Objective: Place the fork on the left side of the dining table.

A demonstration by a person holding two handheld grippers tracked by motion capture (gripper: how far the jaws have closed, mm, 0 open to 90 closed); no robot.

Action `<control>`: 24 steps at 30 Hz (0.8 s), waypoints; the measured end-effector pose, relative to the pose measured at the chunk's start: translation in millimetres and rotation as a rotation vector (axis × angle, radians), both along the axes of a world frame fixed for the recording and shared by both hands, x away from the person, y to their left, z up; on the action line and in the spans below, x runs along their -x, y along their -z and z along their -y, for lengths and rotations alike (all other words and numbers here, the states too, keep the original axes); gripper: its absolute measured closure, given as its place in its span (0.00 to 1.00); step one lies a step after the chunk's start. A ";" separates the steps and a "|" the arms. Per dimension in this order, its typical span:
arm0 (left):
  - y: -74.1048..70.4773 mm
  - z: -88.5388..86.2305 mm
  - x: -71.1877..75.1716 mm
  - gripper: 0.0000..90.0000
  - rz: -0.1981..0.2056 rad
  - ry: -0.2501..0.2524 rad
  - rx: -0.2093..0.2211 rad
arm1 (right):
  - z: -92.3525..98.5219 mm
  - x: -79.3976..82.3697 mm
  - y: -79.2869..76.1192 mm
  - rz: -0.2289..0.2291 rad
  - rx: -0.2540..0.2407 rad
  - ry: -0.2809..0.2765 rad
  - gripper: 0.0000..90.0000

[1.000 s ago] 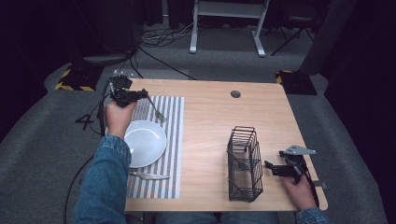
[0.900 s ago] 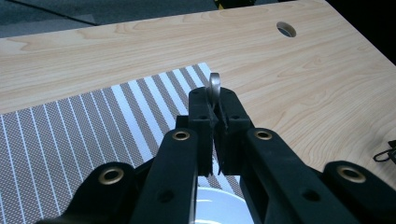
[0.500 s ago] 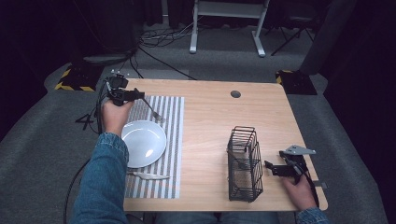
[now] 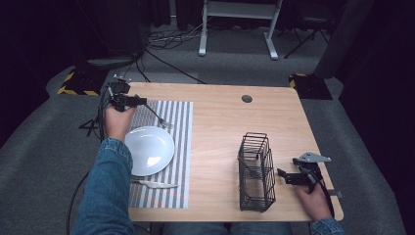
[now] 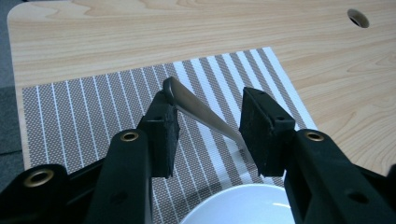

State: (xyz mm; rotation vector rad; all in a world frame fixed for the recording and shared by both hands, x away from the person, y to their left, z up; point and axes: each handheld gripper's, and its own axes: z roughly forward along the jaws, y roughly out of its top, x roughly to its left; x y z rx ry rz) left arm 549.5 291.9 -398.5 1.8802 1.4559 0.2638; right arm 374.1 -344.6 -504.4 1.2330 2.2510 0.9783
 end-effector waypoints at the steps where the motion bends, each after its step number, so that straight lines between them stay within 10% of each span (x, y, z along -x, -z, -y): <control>1: 1.4 -1.1 -0.5 0.63 -0.005 -0.001 0.001 | 0.0 0.0 0.0 0.000 0.000 0.000 0.17; 24: 45.9 -18.6 -0.9 0.60 -0.117 -0.015 0.038 | 0.0 -0.2 0.0 0.000 -0.001 0.004 0.17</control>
